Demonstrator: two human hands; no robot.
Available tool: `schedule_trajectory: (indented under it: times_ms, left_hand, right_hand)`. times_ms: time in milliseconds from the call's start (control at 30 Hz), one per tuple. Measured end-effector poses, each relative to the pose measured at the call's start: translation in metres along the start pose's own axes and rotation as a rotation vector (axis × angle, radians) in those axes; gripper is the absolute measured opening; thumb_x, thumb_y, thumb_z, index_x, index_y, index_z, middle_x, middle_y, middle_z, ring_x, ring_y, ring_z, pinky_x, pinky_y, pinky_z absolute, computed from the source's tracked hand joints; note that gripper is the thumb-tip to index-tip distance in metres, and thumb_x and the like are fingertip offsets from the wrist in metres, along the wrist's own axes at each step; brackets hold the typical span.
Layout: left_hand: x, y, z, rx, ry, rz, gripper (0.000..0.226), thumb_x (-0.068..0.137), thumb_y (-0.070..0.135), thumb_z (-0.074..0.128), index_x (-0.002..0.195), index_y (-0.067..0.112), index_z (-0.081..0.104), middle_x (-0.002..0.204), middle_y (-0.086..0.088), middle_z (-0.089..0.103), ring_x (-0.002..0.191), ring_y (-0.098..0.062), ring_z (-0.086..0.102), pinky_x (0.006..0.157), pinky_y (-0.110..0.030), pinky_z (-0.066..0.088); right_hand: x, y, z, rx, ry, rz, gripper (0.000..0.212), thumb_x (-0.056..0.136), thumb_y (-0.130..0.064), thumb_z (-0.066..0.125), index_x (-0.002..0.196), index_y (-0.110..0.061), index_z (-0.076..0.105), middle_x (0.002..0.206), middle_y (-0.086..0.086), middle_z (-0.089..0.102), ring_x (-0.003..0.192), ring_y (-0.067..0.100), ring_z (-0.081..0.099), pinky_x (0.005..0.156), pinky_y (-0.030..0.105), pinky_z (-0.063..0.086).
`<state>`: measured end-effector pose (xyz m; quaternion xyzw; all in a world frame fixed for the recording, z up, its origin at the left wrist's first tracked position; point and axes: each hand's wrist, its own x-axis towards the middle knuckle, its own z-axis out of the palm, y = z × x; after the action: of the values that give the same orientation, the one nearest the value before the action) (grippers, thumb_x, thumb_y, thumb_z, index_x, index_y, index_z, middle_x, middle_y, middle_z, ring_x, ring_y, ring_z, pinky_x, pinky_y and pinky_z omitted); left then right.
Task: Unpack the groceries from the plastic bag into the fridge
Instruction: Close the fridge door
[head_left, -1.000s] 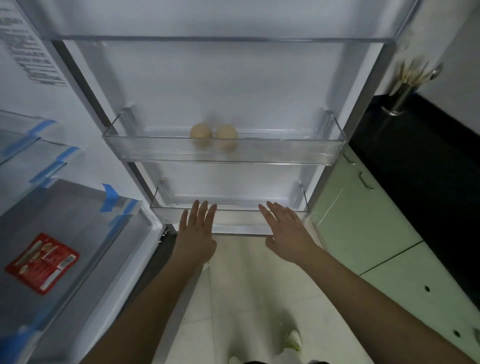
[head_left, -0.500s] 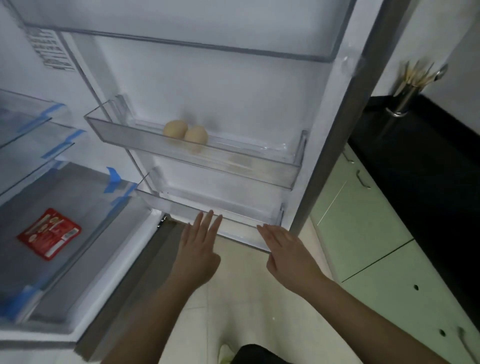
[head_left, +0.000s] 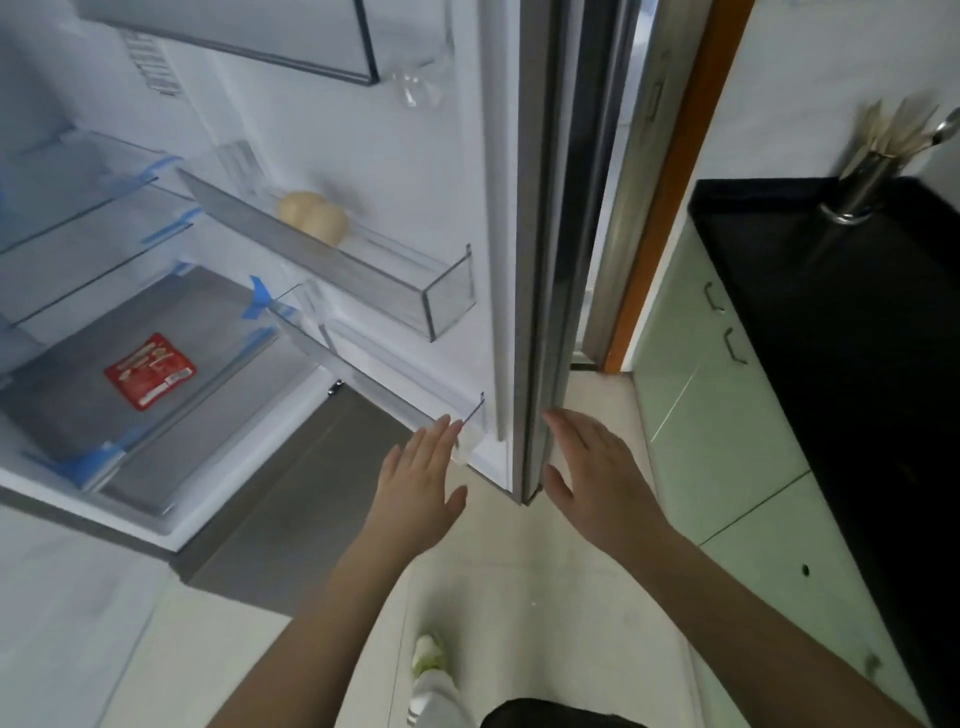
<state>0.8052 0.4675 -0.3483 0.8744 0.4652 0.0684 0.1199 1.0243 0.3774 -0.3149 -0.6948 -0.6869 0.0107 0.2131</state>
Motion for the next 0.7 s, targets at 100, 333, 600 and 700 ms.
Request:
schedule_trajectory:
  times_ms: [100, 333, 600, 700]
  left_hand:
    - [-0.011, -0.006, -0.004, 0.01, 0.023, -0.046, 0.076, 0.094, 0.039, 0.054, 0.155, 0.029, 0.01, 0.164, 0.008, 0.01, 0.151, -0.022, 0.008, 0.119, -0.044, 0.004]
    - [-0.059, -0.031, -0.008, -0.049, 0.051, -0.151, 0.079, 0.093, 0.035, 0.056, 0.154, 0.033, 0.008, 0.164, 0.011, 0.002, 0.151, -0.018, 0.006, 0.12, -0.042, 0.006]
    - [-0.118, -0.025, -0.031, -0.24, 0.243, -0.247, 0.071, 0.095, 0.031, 0.058, 0.153, 0.035, 0.017, 0.158, 0.017, 0.017, 0.145, 0.001, 0.01, 0.116, -0.028, 0.014]
    - [-0.135, -0.013, -0.048, -0.4, 0.313, -0.252, 0.063, 0.095, 0.026, 0.058, 0.148, 0.038, 0.026, 0.152, 0.02, 0.029, 0.138, 0.011, 0.021, 0.11, -0.008, 0.015]
  right_hand:
    - [-0.009, -0.003, 0.001, 0.019, -0.007, 0.02, 0.058, 0.09, -0.027, 0.06, 0.142, -0.009, 0.041, 0.14, 0.009, 0.052, 0.129, 0.025, 0.049, 0.106, 0.038, 0.042]
    - [-0.009, -0.025, 0.007, 0.13, 0.081, 0.007, 0.067, 0.088, -0.024, 0.065, 0.145, -0.007, 0.034, 0.146, 0.012, 0.043, 0.134, 0.026, 0.043, 0.109, 0.036, 0.039]
    - [-0.001, -0.076, 0.017, 0.376, 0.019, -0.164, 0.065, 0.093, -0.022, 0.06, 0.148, -0.012, 0.027, 0.149, 0.006, 0.041, 0.134, 0.016, 0.042, 0.107, 0.02, 0.029]
    - [0.0, -0.103, 0.024, 0.491, -0.002, -0.188, 0.063, 0.091, -0.02, 0.062, 0.145, -0.015, 0.029, 0.141, 0.005, 0.047, 0.123, 0.008, 0.048, 0.098, 0.009, 0.034]
